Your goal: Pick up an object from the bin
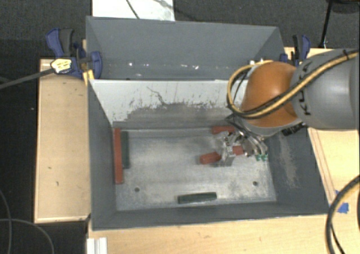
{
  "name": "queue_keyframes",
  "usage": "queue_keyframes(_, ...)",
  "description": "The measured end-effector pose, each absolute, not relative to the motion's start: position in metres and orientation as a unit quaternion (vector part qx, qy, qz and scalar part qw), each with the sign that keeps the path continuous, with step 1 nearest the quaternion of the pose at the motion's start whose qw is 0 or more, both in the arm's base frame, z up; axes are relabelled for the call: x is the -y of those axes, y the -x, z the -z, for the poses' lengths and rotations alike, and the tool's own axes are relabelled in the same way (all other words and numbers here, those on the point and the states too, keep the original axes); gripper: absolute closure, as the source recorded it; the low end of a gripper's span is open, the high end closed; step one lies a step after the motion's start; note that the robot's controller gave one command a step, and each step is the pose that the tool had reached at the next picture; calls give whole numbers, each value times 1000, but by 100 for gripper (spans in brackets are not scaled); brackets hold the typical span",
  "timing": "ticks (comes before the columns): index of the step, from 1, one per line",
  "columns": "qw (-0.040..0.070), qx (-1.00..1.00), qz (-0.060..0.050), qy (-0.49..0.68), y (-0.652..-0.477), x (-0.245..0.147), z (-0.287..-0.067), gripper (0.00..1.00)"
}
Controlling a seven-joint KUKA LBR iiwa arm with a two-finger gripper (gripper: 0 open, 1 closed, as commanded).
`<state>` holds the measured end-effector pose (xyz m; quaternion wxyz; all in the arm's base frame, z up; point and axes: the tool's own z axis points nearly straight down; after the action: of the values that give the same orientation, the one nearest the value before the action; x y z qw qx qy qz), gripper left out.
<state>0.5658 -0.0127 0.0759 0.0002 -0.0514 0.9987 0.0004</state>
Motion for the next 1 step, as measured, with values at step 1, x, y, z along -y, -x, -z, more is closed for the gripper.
queue_keyframes(1, 1, -999, 0, 51, -567, 13, -86, 100)
